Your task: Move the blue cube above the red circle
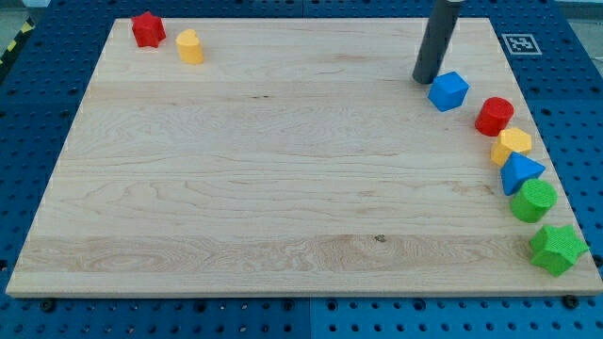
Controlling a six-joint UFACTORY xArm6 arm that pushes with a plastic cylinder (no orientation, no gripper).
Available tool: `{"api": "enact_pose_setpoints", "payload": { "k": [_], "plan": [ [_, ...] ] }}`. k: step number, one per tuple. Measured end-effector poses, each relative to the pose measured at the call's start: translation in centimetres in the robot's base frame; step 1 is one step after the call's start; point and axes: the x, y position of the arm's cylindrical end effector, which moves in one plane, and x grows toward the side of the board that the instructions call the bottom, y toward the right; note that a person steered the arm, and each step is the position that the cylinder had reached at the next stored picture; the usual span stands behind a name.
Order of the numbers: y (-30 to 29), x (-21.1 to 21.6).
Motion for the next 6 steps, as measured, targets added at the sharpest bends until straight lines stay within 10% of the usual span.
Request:
{"api": "enact_pose_setpoints", "payload": {
  "k": [6],
  "plan": [
    [4.4,3.3]
  ]
}}
